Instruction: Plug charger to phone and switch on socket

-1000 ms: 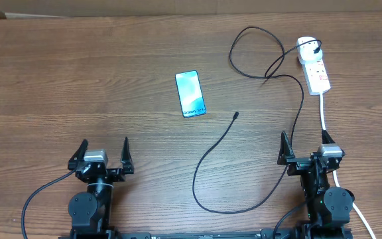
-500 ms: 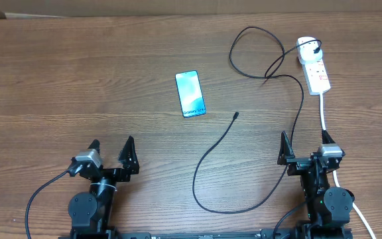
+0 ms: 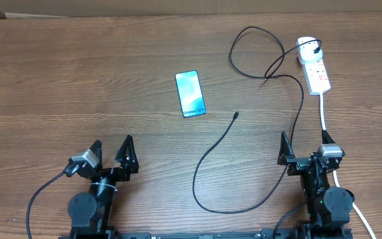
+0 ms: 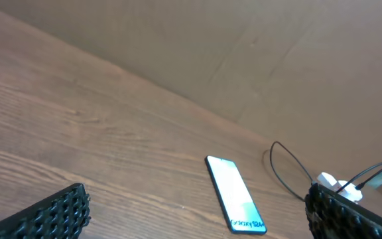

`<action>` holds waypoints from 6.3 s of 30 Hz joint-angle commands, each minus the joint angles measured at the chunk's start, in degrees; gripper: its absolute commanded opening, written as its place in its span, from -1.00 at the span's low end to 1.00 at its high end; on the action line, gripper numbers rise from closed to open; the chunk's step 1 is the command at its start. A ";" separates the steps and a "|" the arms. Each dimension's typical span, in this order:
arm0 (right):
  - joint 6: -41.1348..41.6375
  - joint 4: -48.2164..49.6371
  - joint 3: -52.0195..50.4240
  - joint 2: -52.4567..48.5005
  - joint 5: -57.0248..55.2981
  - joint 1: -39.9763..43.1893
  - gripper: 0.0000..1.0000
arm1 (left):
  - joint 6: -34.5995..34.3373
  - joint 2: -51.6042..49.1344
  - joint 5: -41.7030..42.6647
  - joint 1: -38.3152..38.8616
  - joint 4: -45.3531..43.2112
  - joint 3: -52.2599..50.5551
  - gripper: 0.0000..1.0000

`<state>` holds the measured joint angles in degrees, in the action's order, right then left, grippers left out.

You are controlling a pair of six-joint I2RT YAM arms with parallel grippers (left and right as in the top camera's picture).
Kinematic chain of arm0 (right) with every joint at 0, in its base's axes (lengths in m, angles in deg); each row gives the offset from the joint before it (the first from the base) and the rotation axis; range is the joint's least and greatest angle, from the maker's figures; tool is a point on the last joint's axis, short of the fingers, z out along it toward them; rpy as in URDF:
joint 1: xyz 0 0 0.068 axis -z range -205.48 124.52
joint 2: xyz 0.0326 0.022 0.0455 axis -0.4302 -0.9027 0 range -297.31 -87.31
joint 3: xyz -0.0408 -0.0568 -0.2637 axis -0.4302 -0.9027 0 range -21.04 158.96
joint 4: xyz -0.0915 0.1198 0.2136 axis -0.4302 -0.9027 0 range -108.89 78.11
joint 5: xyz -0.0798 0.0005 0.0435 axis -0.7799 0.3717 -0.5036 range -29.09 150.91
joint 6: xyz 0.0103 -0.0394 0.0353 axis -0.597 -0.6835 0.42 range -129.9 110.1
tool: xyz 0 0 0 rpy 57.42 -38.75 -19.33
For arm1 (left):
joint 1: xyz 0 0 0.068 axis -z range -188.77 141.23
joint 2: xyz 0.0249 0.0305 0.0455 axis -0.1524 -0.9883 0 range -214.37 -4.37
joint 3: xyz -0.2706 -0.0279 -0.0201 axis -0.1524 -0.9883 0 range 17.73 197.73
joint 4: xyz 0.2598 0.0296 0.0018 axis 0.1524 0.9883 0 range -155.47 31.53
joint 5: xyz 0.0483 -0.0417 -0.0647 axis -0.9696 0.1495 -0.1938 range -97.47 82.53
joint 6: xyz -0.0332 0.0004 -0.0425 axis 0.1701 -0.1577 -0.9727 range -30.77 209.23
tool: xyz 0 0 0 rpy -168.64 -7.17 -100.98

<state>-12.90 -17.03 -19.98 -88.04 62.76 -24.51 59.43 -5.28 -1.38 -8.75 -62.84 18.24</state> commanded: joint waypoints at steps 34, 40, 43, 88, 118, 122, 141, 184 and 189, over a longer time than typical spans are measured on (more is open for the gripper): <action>-0.04 0.31 -0.59 0.57 -0.52 -0.26 1.00 | 7.21 -3.63 -0.26 0.35 -19.82 20.24 1.00; -0.04 0.31 -0.59 0.57 -0.52 -0.26 1.00 | 10.51 -14.86 3.52 0.35 -1.31 36.26 1.00; -0.04 0.31 -0.59 0.57 -0.52 -0.26 1.00 | 14.40 -22.58 6.56 0.35 7.78 44.39 1.00; -0.04 0.31 -0.59 0.57 -0.52 -0.26 1.00 | 10.08 -85.20 5.73 17.81 62.51 95.51 1.00; -0.04 0.31 -0.59 0.57 -0.52 -0.26 1.00 | -10.86 -123.89 -2.21 23.17 71.10 124.21 1.00; -0.04 0.33 -0.59 0.57 -0.52 -0.26 1.00 | -13.77 -128.43 -2.23 23.45 70.71 124.21 1.00; -0.04 0.31 -0.59 0.57 -0.52 -0.26 1.00 | -13.92 -138.18 -9.03 27.63 66.05 124.15 1.00; -0.04 0.33 -0.59 0.57 -0.52 -0.26 1.00 | -4.87 -142.03 -7.93 25.83 63.10 123.25 0.99; -0.04 0.31 -0.59 0.57 -0.52 -0.26 1.00 | -4.87 -142.16 -7.78 25.75 63.08 123.23 1.00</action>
<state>-12.93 -17.03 -19.98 -88.04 62.80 -24.49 53.44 -146.06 -9.64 17.34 0.44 141.36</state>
